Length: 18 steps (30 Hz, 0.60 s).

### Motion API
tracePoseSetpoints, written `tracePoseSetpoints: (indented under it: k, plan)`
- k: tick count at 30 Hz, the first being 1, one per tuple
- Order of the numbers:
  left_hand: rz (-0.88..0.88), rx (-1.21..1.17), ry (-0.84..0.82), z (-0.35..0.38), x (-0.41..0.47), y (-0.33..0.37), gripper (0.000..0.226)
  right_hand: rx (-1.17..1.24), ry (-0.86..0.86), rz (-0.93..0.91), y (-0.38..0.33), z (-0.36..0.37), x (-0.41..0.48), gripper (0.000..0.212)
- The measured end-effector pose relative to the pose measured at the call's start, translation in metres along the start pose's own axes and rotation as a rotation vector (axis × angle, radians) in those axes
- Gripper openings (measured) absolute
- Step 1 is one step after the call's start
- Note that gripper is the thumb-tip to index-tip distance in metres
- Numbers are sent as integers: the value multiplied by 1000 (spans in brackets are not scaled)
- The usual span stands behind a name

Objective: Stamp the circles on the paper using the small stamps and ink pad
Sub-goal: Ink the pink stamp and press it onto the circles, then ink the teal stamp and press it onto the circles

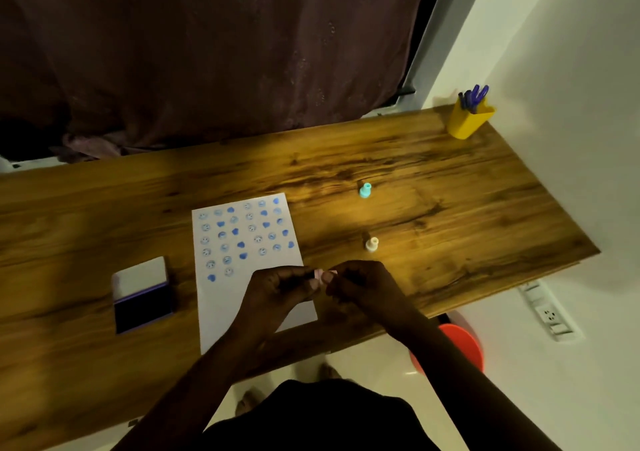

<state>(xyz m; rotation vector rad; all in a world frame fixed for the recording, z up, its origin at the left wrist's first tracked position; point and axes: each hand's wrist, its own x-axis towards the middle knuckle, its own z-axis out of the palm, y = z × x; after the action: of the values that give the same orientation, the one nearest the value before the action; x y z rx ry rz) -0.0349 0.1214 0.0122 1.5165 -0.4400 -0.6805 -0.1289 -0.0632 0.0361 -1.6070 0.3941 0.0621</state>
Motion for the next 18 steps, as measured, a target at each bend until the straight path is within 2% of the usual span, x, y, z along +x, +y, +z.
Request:
tracePoseSetpoints:
  k: [3,5,10,13,18]
  plan:
    - [-54,13,-29,16,8,-5,32,-74,57,7,10,-20,-3,26]
    - [-105,28,-1,26,15,-9,24,-177,145,8,16,-36,-1,19]
    - [-227,4,88,39,28,-19,24,-665,415,-31,37,-76,9,13]
    - [-242,9,112,41,32,-23,20,-772,415,-12,49,-91,18,9]
    - [-242,-13,168,43,38,-27,20,-858,333,28,63,-99,32,15]
